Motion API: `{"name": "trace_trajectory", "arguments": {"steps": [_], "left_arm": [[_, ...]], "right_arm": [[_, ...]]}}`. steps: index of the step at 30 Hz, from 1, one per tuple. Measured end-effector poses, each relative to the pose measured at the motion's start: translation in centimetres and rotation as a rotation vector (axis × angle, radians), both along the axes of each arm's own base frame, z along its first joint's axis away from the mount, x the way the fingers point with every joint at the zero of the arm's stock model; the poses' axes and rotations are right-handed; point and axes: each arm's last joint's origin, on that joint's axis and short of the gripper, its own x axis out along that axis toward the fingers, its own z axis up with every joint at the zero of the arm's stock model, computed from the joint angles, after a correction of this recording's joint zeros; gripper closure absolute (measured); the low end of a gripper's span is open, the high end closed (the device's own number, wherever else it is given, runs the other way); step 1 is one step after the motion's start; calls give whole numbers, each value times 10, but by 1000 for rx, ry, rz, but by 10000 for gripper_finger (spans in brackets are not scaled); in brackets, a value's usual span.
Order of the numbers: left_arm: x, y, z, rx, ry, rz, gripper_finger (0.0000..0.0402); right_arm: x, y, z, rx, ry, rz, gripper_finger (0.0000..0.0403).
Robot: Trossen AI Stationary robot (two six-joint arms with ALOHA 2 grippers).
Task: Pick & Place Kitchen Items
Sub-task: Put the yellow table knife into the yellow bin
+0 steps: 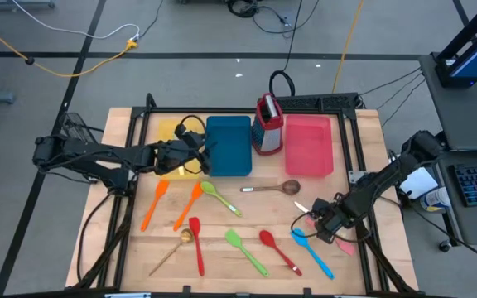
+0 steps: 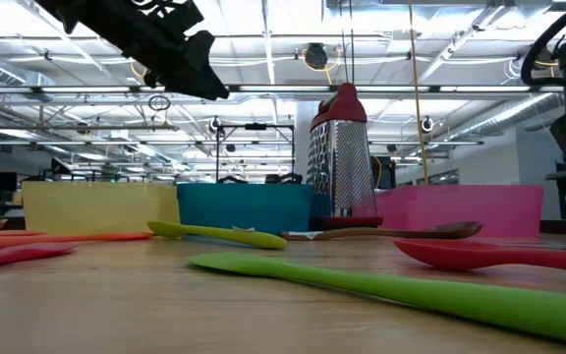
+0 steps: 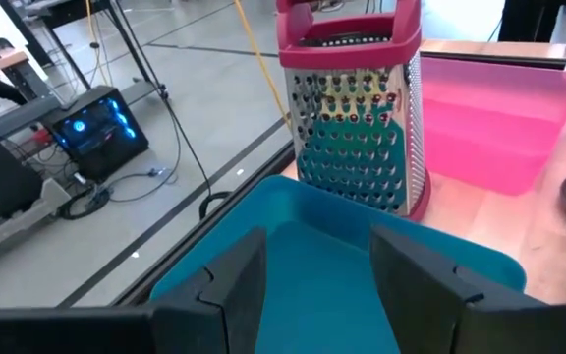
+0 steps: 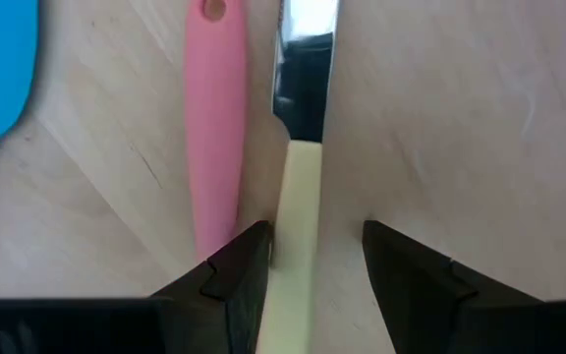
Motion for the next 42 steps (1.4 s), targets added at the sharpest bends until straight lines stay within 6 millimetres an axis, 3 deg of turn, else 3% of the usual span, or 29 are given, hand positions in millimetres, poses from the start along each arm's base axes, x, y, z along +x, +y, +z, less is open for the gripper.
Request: {"name": "trace_trajectory", "arguments": {"steps": [8,17,26,35,42], "left_arm": [[0,0,0,-5,-4,3,218],[0,-1,0,-20,-16,5,218],[0,-7,-1,-23,-10,-18,218],[1,-10,-1,-31,-12,-38,218],[2,-12,-2,-76,-13,-139,218]], "right_arm": [[2,1,-5,-24,13,6,258],[3,0,-6,-66,-7,35,360],[-3,-12,5,-117,-44,38,362],[7,-27,24,-172,-263,45,357],[26,-37,40,-231,-511,114,355]]}}
